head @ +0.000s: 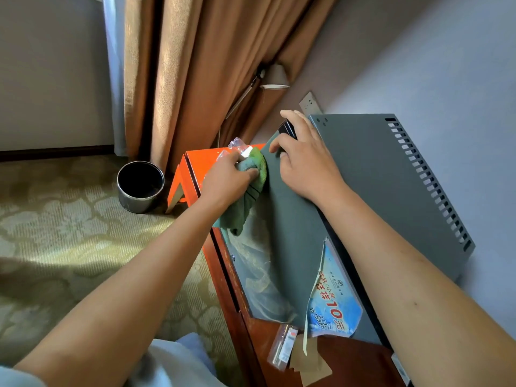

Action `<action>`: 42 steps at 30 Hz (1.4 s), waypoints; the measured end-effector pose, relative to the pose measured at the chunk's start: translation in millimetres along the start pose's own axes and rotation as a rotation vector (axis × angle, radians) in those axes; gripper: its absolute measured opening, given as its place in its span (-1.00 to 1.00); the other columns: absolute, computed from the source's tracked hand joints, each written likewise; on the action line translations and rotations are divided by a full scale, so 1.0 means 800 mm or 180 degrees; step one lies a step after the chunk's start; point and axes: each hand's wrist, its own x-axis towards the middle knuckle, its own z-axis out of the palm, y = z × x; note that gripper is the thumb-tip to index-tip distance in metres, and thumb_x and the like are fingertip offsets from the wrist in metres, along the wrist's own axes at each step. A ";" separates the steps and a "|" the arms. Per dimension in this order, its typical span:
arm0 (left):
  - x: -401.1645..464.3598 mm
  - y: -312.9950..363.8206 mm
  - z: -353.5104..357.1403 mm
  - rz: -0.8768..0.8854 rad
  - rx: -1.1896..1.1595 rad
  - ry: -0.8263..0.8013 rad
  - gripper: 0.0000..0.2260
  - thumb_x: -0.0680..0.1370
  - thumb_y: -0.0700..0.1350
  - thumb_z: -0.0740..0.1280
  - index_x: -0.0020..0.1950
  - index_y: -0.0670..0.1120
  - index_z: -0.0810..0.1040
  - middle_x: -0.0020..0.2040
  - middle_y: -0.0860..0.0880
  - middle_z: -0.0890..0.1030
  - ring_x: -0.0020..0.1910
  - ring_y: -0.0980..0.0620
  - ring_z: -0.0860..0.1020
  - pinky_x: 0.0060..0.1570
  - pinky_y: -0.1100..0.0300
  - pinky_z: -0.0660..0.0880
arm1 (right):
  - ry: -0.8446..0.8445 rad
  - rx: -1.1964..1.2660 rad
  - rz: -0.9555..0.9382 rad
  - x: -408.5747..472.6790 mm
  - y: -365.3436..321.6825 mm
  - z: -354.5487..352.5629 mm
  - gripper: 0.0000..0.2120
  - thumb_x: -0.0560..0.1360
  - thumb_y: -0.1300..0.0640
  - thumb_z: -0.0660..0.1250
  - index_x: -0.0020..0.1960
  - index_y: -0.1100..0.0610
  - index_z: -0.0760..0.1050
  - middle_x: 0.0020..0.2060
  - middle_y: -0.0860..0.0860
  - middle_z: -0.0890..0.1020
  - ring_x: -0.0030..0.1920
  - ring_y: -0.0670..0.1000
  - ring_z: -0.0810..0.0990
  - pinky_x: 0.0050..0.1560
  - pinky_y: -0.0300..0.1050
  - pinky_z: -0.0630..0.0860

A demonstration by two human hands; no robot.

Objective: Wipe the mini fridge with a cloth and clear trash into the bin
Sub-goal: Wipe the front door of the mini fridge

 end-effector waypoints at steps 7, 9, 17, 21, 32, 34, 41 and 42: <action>-0.015 -0.032 0.010 -0.0351 0.0804 -0.0848 -0.76 0.53 0.12 0.41 0.10 0.02 0.57 -0.09 -0.01 0.63 -0.16 0.01 0.60 -0.17 0.07 0.57 | 0.0011 -0.0008 0.0015 0.001 -0.001 0.001 -0.76 0.52 0.30 0.23 0.06 0.05 0.56 0.56 0.01 0.22 0.60 0.05 0.05 0.53 0.05 0.18; -0.012 -0.014 0.004 -0.0205 0.0532 -0.0746 -0.76 0.53 0.13 0.41 0.10 0.04 0.57 -0.08 0.01 0.63 -0.11 -0.01 0.61 -0.04 0.02 0.61 | 0.0020 -0.0014 0.0004 0.001 -0.001 0.001 -0.75 0.51 0.30 0.23 0.07 0.04 0.56 0.55 0.02 0.22 0.60 0.06 0.06 0.53 0.04 0.18; 0.019 -0.014 0.001 -0.0474 -0.0356 -0.0043 -0.82 0.54 0.03 0.39 0.06 -0.03 0.59 -0.10 -0.03 0.65 -0.05 -0.07 0.64 -0.09 0.05 0.54 | -0.0013 -0.0028 0.0019 0.001 -0.002 0.002 -0.73 0.50 0.29 0.24 0.11 0.03 0.55 0.56 0.02 0.21 0.60 0.07 0.06 0.54 0.03 0.16; -0.009 -0.053 0.013 -0.0906 0.0350 -0.0947 -0.76 0.54 0.07 0.40 0.11 -0.04 0.59 -0.10 -0.04 0.64 -0.12 -0.04 0.63 -0.08 0.05 0.59 | 0.0013 -0.0016 -0.0018 0.002 -0.002 0.001 -0.72 0.49 0.30 0.25 0.12 0.03 0.54 0.54 0.01 0.23 0.59 0.05 0.08 0.51 0.05 0.22; 0.031 -0.020 0.007 -0.0649 -0.0770 -0.0048 -0.75 0.47 0.12 0.40 0.06 0.02 0.62 -0.08 -0.02 0.68 -0.10 -0.04 0.66 0.04 -0.07 0.61 | -0.0015 -0.0046 0.0016 0.001 -0.002 0.001 -0.74 0.49 0.30 0.25 0.08 0.03 0.55 0.55 0.01 0.22 0.59 0.06 0.07 0.52 0.03 0.21; 0.026 -0.048 0.014 -0.0913 -0.0524 -0.0151 -0.76 0.53 0.05 0.39 0.12 -0.04 0.61 -0.05 -0.06 0.68 -0.09 -0.04 0.64 0.06 -0.04 0.61 | -0.0011 -0.0047 0.0029 0.000 -0.003 -0.001 -0.75 0.49 0.30 0.25 0.07 0.04 0.55 0.55 0.01 0.23 0.59 0.05 0.08 0.50 0.01 0.23; -0.011 -0.088 0.041 -0.0925 0.0022 -0.0494 -0.72 0.54 0.08 0.37 0.16 -0.02 0.63 -0.06 -0.06 0.68 -0.07 -0.10 0.64 0.06 -0.04 0.61 | -0.0006 -0.0077 0.0022 0.000 -0.005 -0.002 -0.77 0.50 0.30 0.25 0.04 0.05 0.57 0.54 0.03 0.25 0.58 0.07 0.12 0.50 0.00 0.23; -0.005 -0.079 0.036 -0.0799 -0.0017 -0.0329 -0.73 0.54 0.08 0.38 0.15 -0.01 0.63 -0.07 -0.04 0.68 -0.07 -0.09 0.64 0.04 -0.02 0.60 | -0.0015 -0.0091 0.0021 0.000 -0.005 -0.001 -0.77 0.50 0.30 0.25 0.04 0.05 0.57 0.54 0.04 0.24 0.58 0.07 0.12 0.51 0.01 0.23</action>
